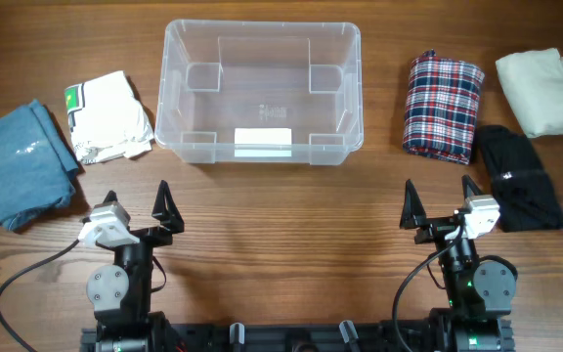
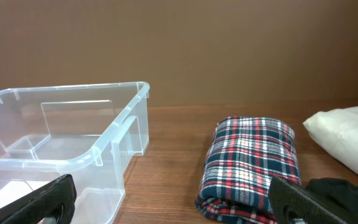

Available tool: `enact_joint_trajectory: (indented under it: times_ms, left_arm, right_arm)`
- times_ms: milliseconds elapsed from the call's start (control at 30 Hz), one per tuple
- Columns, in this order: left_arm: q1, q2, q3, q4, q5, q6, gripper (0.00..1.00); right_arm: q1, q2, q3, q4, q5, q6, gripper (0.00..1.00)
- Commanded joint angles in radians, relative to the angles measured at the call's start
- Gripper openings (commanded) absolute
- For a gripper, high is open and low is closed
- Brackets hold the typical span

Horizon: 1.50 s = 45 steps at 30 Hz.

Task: Pack container
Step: 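Reach right gripper to the cream folded cloth and grasp it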

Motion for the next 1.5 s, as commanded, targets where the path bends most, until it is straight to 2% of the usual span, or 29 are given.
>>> enact_joint_trajectory:
  times_ms: [0, 400, 500, 567, 667, 767, 867, 933, 967, 1000, 1033, 1133, 1200, 1300, 1400, 1467]
  left_arm:
    - [0.006, -0.007, -0.008, 0.000, 0.008, -0.002, 1.00]
    - [0.006, -0.007, -0.008, 0.000, 0.008, -0.002, 1.00]
    - [0.006, -0.007, -0.008, 0.000, 0.008, -0.002, 1.00]
    - [0.006, -0.007, -0.008, 0.000, 0.008, -0.002, 1.00]
    - [0.006, -0.007, -0.008, 0.000, 0.008, -0.002, 1.00]
    - [0.006, -0.007, -0.008, 0.000, 0.008, -0.002, 1.00]
    - [0.006, -0.007, -0.008, 0.000, 0.008, -0.002, 1.00]
    - [0.006, -0.007, -0.008, 0.000, 0.008, -0.002, 1.00]
    - [0.006, -0.007, -0.008, 0.000, 0.008, -0.002, 1.00]
    - [0.006, -0.007, -0.008, 0.000, 0.008, -0.002, 1.00]
    - [0.006, -0.007, -0.008, 0.000, 0.008, -0.002, 1.00]
    - [0.006, -0.007, -0.008, 0.000, 0.008, -0.002, 1.00]
    - [0.006, -0.007, -0.008, 0.000, 0.008, -0.002, 1.00]
    - [0.006, -0.007, -0.008, 0.000, 0.008, -0.002, 1.00]
    - [0.006, -0.007, -0.008, 0.000, 0.008, -0.002, 1.00]
    - [0.006, -0.007, -0.008, 0.000, 0.008, -0.002, 1.00]
  right_arm:
    - [0.003, -0.002, -0.006, 0.002, 0.018, -0.009, 1.00]
    - [0.003, -0.002, -0.006, 0.004, 0.016, -0.005, 1.00]
    - [0.003, -0.002, -0.005, 0.034, -0.008, 0.091, 1.00]
    - [0.003, 0.008, 0.008, 0.156, -0.017, 0.154, 1.00]
    - [0.003, 0.113, 0.088, 0.203, -0.005, 0.173, 1.00]
    - [0.003, 0.388, 0.259, 0.209, -0.014, 0.174, 1.00]
    - [0.003, 0.774, 0.568, 0.182, -0.087, 0.174, 1.00]
    - [0.003, 0.956, 0.753, 0.123, -0.145, 0.166, 1.00]
    - [0.003, 1.036, 0.840, 0.097, -0.207, 0.122, 1.00]
    - [0.003, 1.141, 0.937, 0.100, -0.309, 0.019, 1.00]
    - [0.003, 1.209, 0.986, 0.111, -0.376, 0.026, 1.00]
    - [0.003, 1.297, 1.008, 0.162, -0.433, 0.054, 1.00]
    - [0.003, 1.335, 1.017, 0.171, -0.399, 0.132, 1.00]
    - [0.003, 1.363, 1.151, -0.059, -0.229, 0.122, 1.00]
    - [-0.016, 1.460, 1.425, -0.370, -0.080, 0.120, 1.00]
    - [-0.045, 1.520, 1.530, -0.486, -0.057, 0.120, 1.00]
